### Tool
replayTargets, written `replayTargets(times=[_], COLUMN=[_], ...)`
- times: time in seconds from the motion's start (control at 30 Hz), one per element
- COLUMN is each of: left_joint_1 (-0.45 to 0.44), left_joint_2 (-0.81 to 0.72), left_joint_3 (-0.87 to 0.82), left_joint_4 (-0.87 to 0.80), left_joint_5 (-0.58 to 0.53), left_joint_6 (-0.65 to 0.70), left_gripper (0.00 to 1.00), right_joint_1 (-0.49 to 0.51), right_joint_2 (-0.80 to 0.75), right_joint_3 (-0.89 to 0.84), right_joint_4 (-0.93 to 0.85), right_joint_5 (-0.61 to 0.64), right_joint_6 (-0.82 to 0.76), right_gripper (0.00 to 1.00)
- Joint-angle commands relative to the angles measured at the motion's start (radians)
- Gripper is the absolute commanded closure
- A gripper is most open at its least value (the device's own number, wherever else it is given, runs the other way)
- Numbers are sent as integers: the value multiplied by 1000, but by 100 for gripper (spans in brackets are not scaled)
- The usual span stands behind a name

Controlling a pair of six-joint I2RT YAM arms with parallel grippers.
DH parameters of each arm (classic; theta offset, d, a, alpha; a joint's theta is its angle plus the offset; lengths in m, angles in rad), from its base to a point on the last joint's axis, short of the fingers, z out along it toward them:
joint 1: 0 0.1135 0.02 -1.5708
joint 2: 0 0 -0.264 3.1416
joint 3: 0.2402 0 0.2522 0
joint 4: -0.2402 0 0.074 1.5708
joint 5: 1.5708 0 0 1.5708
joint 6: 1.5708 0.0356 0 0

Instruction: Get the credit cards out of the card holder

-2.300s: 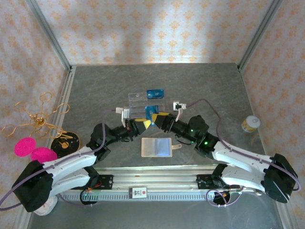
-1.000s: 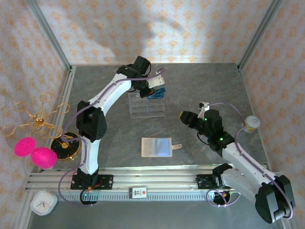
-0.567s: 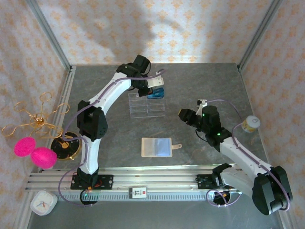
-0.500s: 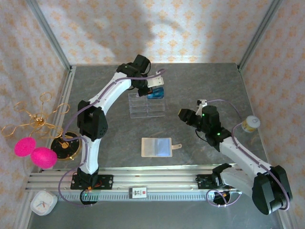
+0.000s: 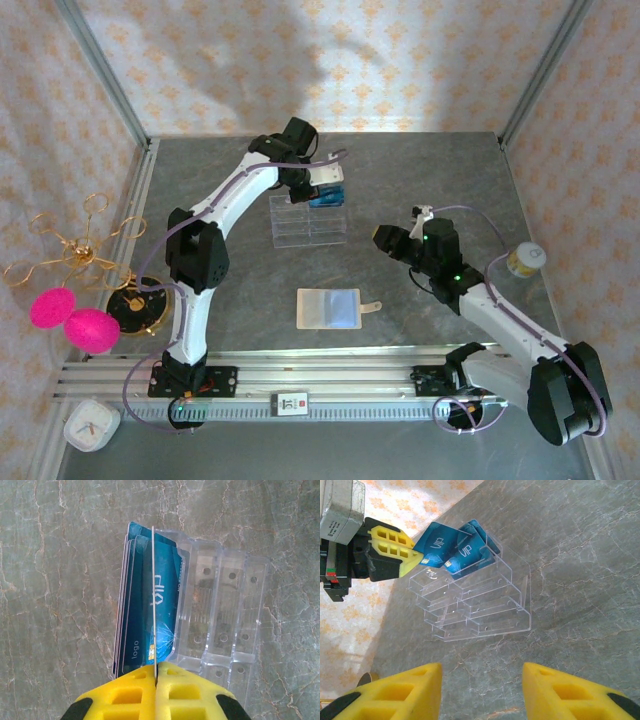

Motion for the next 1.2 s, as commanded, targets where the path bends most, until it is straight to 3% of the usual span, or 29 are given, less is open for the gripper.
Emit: replayTargets(times=[0.0,0.63,0.7,0.77,0.93,1.03,1.07,1.1,1.17], left_joint_1=[9,8,8,9,19,37,46,53,59], left_joint_2=[3,-13,-25,-43,-105,-183,-211,-259,-345], left_joint_3=[18,-55,-58,-67,-71,-116,-143,-178,-278], left_joint_4=[20,110,130,166,249,377,429,490,629], left_joint_5=[-25,-58,-53,-54,-20,13,38,56,113], left_joint_6=[13,-29,-48,-75,-171,-299,-358,-415,-548], left_gripper=[100,98,83,75,69,63,48,6,1], right_joint_1=[-6,-7,-6,-6,-7,-6,-6,-5,-5], right_joint_2=[14,20,22,24,29,24,21,20,22], right_joint_3=[34,33,33,33,34,32,35,37,46], right_joint_4=[28,42,44,45,39,33,30,28,11], right_joint_5=[-14,-42,-43,-44,-46,-30,-22,-8,56], right_joint_6=[-5,11,11,13,13,7,0,-2,-3], right_gripper=[55,55,54,53,48,43,28,16,7])
